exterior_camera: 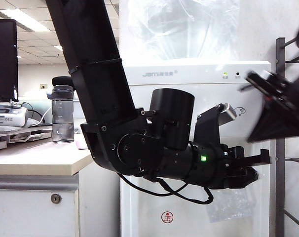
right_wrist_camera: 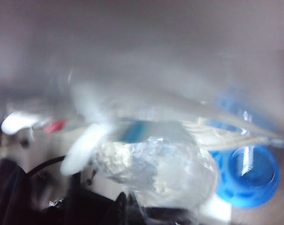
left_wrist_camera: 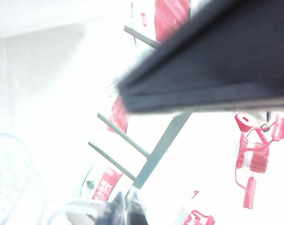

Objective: Pick up the plastic mug from the left desk, go to the cold water outlet of the water dispenser, press the vertical switch to get some water, then put the mug back on the desk.

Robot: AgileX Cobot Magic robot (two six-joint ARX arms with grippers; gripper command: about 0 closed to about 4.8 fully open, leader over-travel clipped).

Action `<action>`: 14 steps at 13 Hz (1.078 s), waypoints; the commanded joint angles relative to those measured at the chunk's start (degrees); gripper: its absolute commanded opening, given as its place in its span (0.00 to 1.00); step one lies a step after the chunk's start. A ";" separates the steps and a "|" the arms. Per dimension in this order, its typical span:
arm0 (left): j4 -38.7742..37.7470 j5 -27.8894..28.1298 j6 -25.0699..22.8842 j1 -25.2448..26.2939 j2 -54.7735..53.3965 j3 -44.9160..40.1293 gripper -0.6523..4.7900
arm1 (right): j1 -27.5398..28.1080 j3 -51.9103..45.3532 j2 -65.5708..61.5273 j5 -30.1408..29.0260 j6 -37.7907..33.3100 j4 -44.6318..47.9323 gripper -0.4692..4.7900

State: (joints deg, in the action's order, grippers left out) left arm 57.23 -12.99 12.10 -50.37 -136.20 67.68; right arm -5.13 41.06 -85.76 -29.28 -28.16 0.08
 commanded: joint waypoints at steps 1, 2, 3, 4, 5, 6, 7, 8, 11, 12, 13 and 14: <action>3.34 -0.11 -0.50 0.09 0.46 0.35 0.11 | 0.66 0.48 -0.07 -0.98 -8.17 3.80 0.46; 3.34 -0.09 -0.50 0.09 0.46 0.35 0.11 | 0.66 0.48 -0.07 -1.88 -9.73 4.39 0.47; 3.56 -0.09 -0.50 0.09 0.46 0.35 0.11 | 0.76 0.48 -0.07 -3.58 -12.76 4.74 0.47; 3.56 -0.09 -0.50 0.09 0.46 0.35 0.11 | 1.03 0.48 -0.07 -4.61 -15.67 4.85 0.47; 3.67 -0.09 -0.50 0.09 0.46 0.35 0.11 | 1.18 0.48 -0.07 -5.53 -20.65 4.85 0.47; 3.69 -0.11 -0.50 0.09 0.46 0.35 0.11 | 1.20 0.48 -0.07 -5.62 -23.10 4.79 0.47; 3.74 -0.11 -0.50 0.09 0.46 0.35 0.11 | 1.22 0.48 -0.07 -6.10 -25.09 4.76 0.47; 3.74 -0.11 -0.50 0.09 0.46 0.35 0.11 | 1.25 0.48 -0.07 -7.28 -25.51 4.79 0.46; 3.76 -0.83 -0.50 0.09 0.48 0.35 0.11 | 1.36 0.48 -0.02 -8.48 -26.25 4.79 0.36; 3.74 -1.25 -0.48 0.09 0.48 0.35 0.11 | 1.49 0.48 -0.02 -8.48 -26.25 4.79 0.36; 3.72 -1.31 -0.48 0.09 0.48 0.35 0.11 | 1.53 0.48 -0.02 -8.74 -26.25 4.79 0.36; 3.72 -1.36 -0.50 0.09 0.48 0.35 0.11 | 1.79 0.48 0.00 -10.19 -26.23 4.92 0.36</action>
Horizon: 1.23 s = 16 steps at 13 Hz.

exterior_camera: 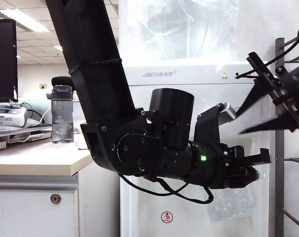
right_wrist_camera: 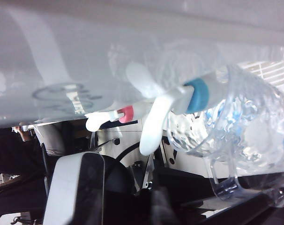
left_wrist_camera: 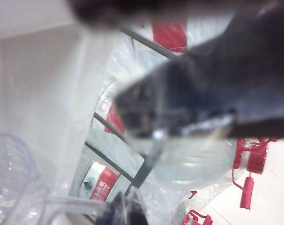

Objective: Pick up the plastic mug from the left desk, go to the cold water outlet of the water dispenser, press the vertical switch to get some water, then put the mug back on the desk.

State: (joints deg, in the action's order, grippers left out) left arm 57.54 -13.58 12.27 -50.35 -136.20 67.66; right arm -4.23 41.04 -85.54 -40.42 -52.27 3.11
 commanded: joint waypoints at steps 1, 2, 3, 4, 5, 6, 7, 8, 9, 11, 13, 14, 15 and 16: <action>2.58 -0.79 -0.66 0.07 0.46 0.37 0.11 | 1.18 0.50 -0.15 -0.90 -1.99 1.86 0.36; 0.68 -1.33 -0.61 0.02 0.46 0.37 0.11 | 1.31 0.52 0.59 -1.07 -1.90 2.01 0.36; -0.04 -1.75 -0.52 0.02 0.46 0.37 0.11 | 1.33 0.52 1.09 -1.09 -1.92 2.14 0.36; -0.37 -1.73 0.28 0.02 0.46 0.35 0.11 | 1.33 0.52 1.57 -1.07 -1.92 2.34 0.36; -0.52 -1.70 0.31 0.02 0.46 0.35 0.11 | 1.49 0.52 1.99 -1.01 -1.92 2.73 0.36; -0.57 -1.70 0.35 0.02 0.46 0.35 0.11 | 1.84 0.52 2.58 -0.81 -1.95 3.39 0.36; -0.85 -1.77 0.42 0.02 0.46 0.35 0.11 | 2.08 0.52 3.06 -0.13 -1.95 3.67 0.36; -1.31 -2.19 0.44 0.00 0.46 0.35 0.11 | 2.73 0.52 3.08 -0.33 -1.97 4.11 0.36; -1.33 -2.36 0.59 0.00 0.48 0.35 0.11 | 3.26 0.52 3.08 -0.42 -1.97 4.17 0.36; -1.60 -3.17 1.73 0.00 0.48 0.35 0.11 | 4.22 0.52 3.08 -0.61 -1.99 4.42 0.36; -1.79 -3.37 1.70 -0.26 0.48 0.35 0.11 | 5.49 0.52 3.08 -0.68 -1.99 4.63 0.36; -1.79 -3.56 1.70 -0.31 0.48 0.35 0.11 | 5.73 0.52 3.08 -0.70 -1.99 4.63 0.36; -1.84 -3.65 1.73 -0.35 0.48 0.35 0.11 | 6.10 0.52 3.08 -0.70 -1.99 4.85 0.36; -2.25 -4.20 1.73 -0.52 0.55 0.35 0.11 | 6.47 0.52 3.10 -0.72 -1.97 4.90 0.36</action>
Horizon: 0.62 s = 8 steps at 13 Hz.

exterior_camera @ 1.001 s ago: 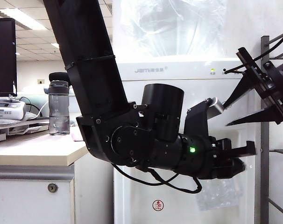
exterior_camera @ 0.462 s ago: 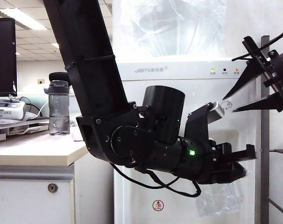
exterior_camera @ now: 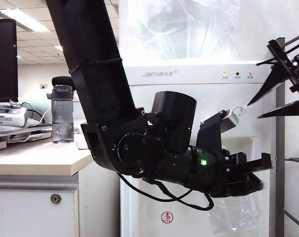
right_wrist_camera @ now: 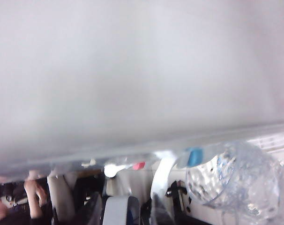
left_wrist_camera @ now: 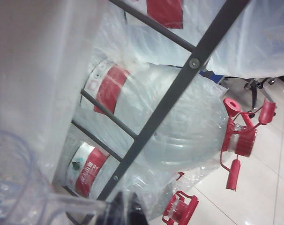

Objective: Pick up the plastic mug from the left desk, go to the cold water outlet of the water dispenser, press the vertical switch to get some water, then put the mug back on the desk.

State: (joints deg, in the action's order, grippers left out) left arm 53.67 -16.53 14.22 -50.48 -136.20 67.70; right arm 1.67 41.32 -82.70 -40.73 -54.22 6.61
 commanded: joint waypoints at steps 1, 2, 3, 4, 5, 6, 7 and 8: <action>1.55 -1.75 -0.24 -0.42 0.55 0.31 0.11 | 0.61 0.24 0.24 -0.39 -0.02 1.40 0.36; 1.44 -1.79 -0.24 -0.55 0.55 0.31 0.11 | 0.83 0.24 0.24 -0.35 -0.02 1.40 0.36; 1.25 -1.79 -0.24 -0.74 0.61 0.31 0.11 | 0.94 0.26 0.24 -0.33 -0.02 1.51 0.36; 0.63 -1.92 -0.22 -0.87 0.81 0.31 0.11 | 0.98 0.26 0.24 -0.35 -0.02 1.77 0.36; 0.17 -2.08 -0.22 -1.01 0.90 0.31 0.11 | 1.14 0.26 0.24 -0.37 -0.04 2.12 0.36; 0.11 -2.54 -0.24 -1.29 0.90 0.26 0.11 | 1.25 0.26 0.24 -0.39 -0.04 2.69 0.36; 0.24 -2.78 -0.24 -1.44 0.96 0.04 0.11 | 1.25 0.26 0.26 -0.39 -0.04 2.69 0.36; 0.39 -2.73 -0.26 -1.60 1.27 -0.35 0.11 | 1.25 0.26 0.24 -0.37 -0.04 2.67 0.36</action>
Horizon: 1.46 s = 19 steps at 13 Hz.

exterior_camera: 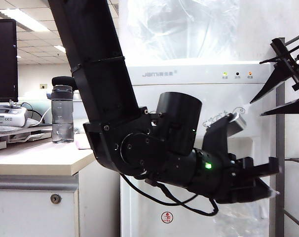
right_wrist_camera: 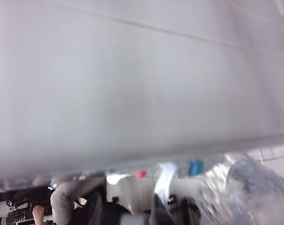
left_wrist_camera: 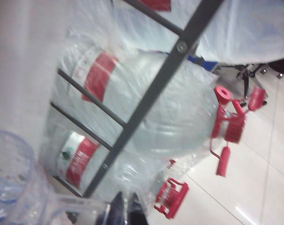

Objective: Pick up the plastic mug from the left desk, go to the cold water outlet of the water dispenser, press the vertical switch to get some water, then put the mug back on the desk.

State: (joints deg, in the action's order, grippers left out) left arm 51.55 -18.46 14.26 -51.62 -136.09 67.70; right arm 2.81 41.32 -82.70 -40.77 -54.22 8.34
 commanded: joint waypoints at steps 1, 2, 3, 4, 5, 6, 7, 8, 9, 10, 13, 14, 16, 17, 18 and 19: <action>2.54 -0.87 -0.31 -0.48 1.25 -0.59 0.11 | 0.11 0.26 0.24 -0.28 -0.04 1.03 0.36; 2.58 -0.83 -0.31 -0.48 1.79 -1.31 0.11 | 0.13 0.26 0.24 -0.31 -0.02 1.29 0.36; 2.89 -0.66 -0.55 -0.50 2.56 -2.49 0.11 | 0.17 0.26 0.24 -0.31 0.00 1.66 0.36; 4.39 -0.68 -0.52 -0.48 3.15 -3.87 0.11 | 0.17 0.26 0.22 -0.31 0.00 2.27 0.36; 6.54 -0.66 -0.55 -0.48 3.85 -5.49 0.11 | 0.31 0.26 0.24 -0.35 0.00 2.56 0.36; 8.31 -0.61 -0.55 -0.46 4.66 -7.02 0.11 | 0.46 0.26 0.22 -0.72 -0.02 2.43 0.36; 9.20 -0.42 -0.57 -0.46 5.49 -8.22 0.11 | 0.55 0.26 0.22 -0.92 -0.13 2.29 0.36; 9.44 -0.15 -0.83 -0.46 6.43 -9.20 0.11 | 0.55 0.26 0.22 -1.46 -0.50 2.12 0.36; 9.42 0.26 -1.31 -0.46 7.45 -10.14 0.11 | 0.55 0.26 0.22 -1.97 -1.36 1.79 0.36; 9.42 0.46 -2.25 -0.46 8.98 -11.39 0.11 | 0.52 0.26 0.22 -2.69 -1.51 1.44 0.36; 9.42 1.66 -2.82 -0.44 12.79 -13.84 0.11 | 0.48 0.24 0.22 -3.91 -1.49 0.39 0.36; 9.42 1.73 -4.07 -0.46 14.60 -14.78 0.11 | 0.48 0.24 0.22 -5.01 -1.51 0.37 0.36; 9.40 1.73 -4.63 -0.46 17.57 -16.13 0.11 | 0.48 0.24 0.22 -6.69 -1.57 0.20 0.36; 9.40 1.73 -4.63 -0.46 18.73 -16.55 0.11 | 0.48 0.24 0.22 -7.32 -1.55 -0.39 0.36; 9.40 1.73 -4.63 -0.46 19.61 -16.83 0.11 | 0.44 0.24 0.22 -7.41 -1.51 -1.01 0.36; 9.35 1.75 -4.63 -0.44 20.96 -17.27 0.11 | 0.46 0.24 0.22 -7.61 -1.51 -2.01 0.36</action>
State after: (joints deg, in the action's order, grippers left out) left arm 56.18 -17.04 11.00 -52.03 -117.08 50.26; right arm 3.31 41.32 -82.70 -47.81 -55.68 7.07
